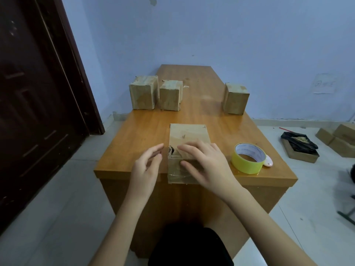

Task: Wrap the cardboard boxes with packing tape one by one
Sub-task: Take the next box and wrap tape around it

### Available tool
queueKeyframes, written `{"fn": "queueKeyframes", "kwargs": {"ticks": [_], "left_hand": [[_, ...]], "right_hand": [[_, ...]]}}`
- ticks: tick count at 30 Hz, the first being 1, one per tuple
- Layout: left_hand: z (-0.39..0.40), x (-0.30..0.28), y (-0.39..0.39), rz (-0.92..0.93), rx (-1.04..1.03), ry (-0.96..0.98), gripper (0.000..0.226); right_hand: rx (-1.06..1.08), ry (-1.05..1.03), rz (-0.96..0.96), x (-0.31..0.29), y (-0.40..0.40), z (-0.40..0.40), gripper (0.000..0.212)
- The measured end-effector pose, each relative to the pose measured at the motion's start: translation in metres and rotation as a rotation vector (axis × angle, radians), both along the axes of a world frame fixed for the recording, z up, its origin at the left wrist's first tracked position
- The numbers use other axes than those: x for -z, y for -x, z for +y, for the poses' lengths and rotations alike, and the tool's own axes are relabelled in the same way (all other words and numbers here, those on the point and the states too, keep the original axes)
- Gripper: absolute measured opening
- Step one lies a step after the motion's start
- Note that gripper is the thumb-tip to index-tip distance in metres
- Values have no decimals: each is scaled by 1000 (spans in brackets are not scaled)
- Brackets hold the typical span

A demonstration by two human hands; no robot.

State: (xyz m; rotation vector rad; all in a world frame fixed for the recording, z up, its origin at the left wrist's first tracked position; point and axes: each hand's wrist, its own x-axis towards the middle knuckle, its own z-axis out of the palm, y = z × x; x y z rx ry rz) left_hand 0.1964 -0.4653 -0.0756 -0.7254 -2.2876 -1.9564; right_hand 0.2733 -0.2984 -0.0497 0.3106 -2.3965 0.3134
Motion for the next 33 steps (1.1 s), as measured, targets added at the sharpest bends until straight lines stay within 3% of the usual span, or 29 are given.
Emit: {"fn": "queueKeyframes", "kwargs": {"ticks": [5, 11, 17, 28, 33], "left_hand": [[-6, -9, -9, 177, 58, 49, 30], [-4, -8, -12, 249, 44, 110, 32], [-4, -5, -10, 362, -10, 166, 32], [-3, -6, -6, 797, -124, 390, 32], [-5, -7, 2, 902, -127, 465, 30]], "right_hand": [[1, -100, 133, 11, 3, 3, 28], [27, -171, 146, 13, 7, 4, 25], [31, -113, 136, 11, 8, 1, 23], [54, 31, 154, 8, 8, -8, 17], [65, 98, 137, 6, 8, -10, 14]]}}
